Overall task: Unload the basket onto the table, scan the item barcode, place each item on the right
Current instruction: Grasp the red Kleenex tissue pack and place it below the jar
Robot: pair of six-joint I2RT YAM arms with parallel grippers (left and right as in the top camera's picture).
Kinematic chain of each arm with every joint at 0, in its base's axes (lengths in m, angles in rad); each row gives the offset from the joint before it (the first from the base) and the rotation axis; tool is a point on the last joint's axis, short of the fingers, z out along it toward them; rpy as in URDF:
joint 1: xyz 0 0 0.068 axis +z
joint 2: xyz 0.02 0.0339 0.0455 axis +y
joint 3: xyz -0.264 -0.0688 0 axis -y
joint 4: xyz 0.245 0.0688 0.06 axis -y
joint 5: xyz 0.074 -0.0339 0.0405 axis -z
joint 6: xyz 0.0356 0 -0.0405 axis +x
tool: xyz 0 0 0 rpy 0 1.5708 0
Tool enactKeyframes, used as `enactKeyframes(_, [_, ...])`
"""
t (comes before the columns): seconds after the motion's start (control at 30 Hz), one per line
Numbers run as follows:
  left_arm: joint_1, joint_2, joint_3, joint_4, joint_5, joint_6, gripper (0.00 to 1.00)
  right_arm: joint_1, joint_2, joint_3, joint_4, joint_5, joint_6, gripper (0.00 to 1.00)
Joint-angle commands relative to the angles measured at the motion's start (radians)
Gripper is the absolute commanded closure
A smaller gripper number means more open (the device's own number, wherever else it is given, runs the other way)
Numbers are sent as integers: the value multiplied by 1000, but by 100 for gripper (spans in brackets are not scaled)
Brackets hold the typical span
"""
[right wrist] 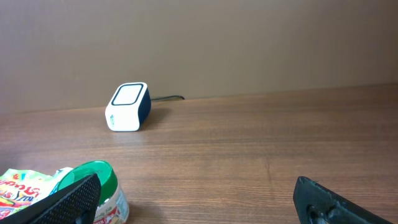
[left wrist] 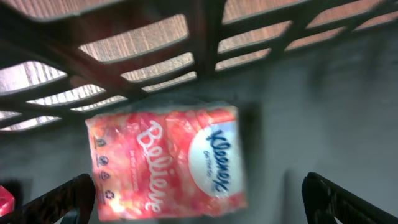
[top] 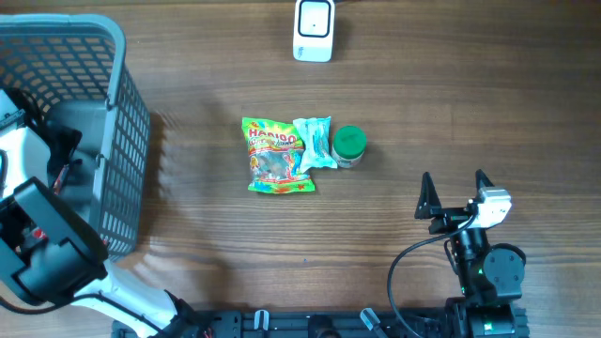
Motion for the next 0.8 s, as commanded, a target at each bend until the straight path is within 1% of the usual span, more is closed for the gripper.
enactKeyframes(0.0, [12,70,-10,12,-65,31,0,4,1,0,3,5,14,0])
enactKeyframes(0.13, [15,113,-10,41,-60,45,0,4,1,0,3,5,14,0])
enactKeyframes(0.17, [15,113,-10,41,-60,45,9,4,1,0,3,5,14,0])
enactKeyframes(0.2, [15,113,-10,39,-61,45,27,4,1,0,3,5,14,0])
enactKeyframes(0.23, [15,113,-10,32,-61,45,41,4,1,0,3,5,14,0])
enactKeyframes(0.27, [15,110,-10,21,-61,45,50,4,1,0,3,5,14,0])
enactKeyframes(0.3, [15,102,-8,16,-61,45,51,4,1,0,3,5,14,0])
enactKeyframes(0.37, [15,44,-5,14,-61,45,51,4,1,0,3,5,14,0])
enactKeyframes(0.47, [15,-111,54,-8,-53,45,52,4,1,0,3,5,14,0])
enactKeyframes(0.5, [15,-178,87,-17,-23,45,51,4,1,0,3,5,14,0])
enactKeyframes(0.57, [15,-336,151,-28,144,44,51,4,1,0,3,5,14,0])
enactKeyframes(0.6, [14,-422,171,-23,276,32,52,4,1,0,3,5,14,0])
enactKeyframes(0.63, [8,-517,180,-6,430,-31,53,4,1,0,3,5,14,0])
enactKeyframes(0.67, [-9,-586,180,12,547,-79,53,4,1,0,3,5,14,0])
enactKeyframes(0.7, [-33,-631,180,28,633,-96,53,4,1,0,3,5,14,0])
enactKeyframes(0.73, [-131,-706,179,40,752,-95,54,4,1,0,3,5,14,0])
enactKeyframes(0.77, [-217,-731,179,30,762,-88,53,4,1,0,3,5,14,0])
